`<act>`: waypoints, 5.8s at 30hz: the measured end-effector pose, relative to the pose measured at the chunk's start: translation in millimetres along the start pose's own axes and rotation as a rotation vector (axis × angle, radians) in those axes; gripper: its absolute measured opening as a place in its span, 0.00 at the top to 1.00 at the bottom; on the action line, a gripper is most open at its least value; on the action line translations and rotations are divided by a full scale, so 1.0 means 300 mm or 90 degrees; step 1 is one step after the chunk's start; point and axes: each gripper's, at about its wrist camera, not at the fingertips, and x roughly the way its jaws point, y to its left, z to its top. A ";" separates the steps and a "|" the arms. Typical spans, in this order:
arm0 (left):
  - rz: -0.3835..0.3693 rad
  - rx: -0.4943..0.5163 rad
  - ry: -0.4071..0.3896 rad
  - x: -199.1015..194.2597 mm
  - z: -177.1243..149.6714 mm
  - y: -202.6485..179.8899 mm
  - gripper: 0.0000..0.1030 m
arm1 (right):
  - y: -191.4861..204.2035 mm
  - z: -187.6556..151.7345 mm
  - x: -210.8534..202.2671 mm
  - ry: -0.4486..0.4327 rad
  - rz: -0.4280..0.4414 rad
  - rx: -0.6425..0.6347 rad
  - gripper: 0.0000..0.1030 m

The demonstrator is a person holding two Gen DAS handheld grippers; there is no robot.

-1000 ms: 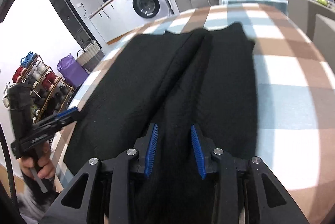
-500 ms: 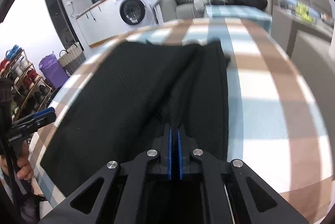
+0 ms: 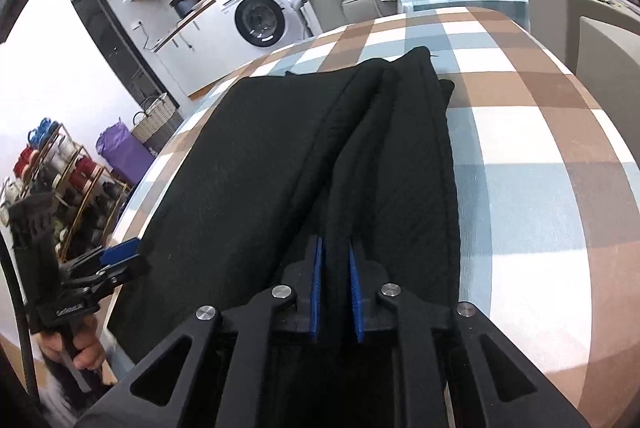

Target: Fold small clothes

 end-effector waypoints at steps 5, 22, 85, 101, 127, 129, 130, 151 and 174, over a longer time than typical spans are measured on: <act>0.002 0.002 0.003 0.013 0.000 -0.005 0.39 | -0.010 0.003 0.018 -0.009 0.004 0.006 0.91; 0.002 -0.015 -0.005 0.007 0.012 0.018 0.38 | -0.088 0.028 -0.048 -0.049 -0.122 0.041 0.82; -0.004 0.024 0.004 -0.058 -0.124 -0.062 0.38 | -0.078 -0.202 -0.260 -0.035 0.030 0.038 0.67; 0.005 0.032 -0.002 -0.054 -0.124 -0.062 0.38 | 0.002 -0.198 -0.156 -0.019 0.014 0.013 0.80; -0.038 0.024 0.007 -0.067 -0.141 -0.076 0.45 | 0.005 -0.209 -0.183 -0.018 0.008 0.015 0.44; -0.023 0.029 0.002 -0.067 -0.143 -0.080 0.59 | 0.015 -0.213 -0.170 -0.015 -0.008 -0.002 0.54; -0.014 0.034 -0.001 -0.067 -0.142 -0.081 0.66 | 0.016 -0.218 -0.169 -0.015 -0.010 -0.008 0.60; 0.034 0.027 -0.007 0.049 0.077 -0.010 0.78 | 0.029 -0.025 0.010 0.013 -0.035 -0.021 0.70; 0.087 0.035 -0.060 0.027 0.103 0.009 0.51 | 0.066 0.018 -0.008 -0.034 -0.092 -0.076 0.36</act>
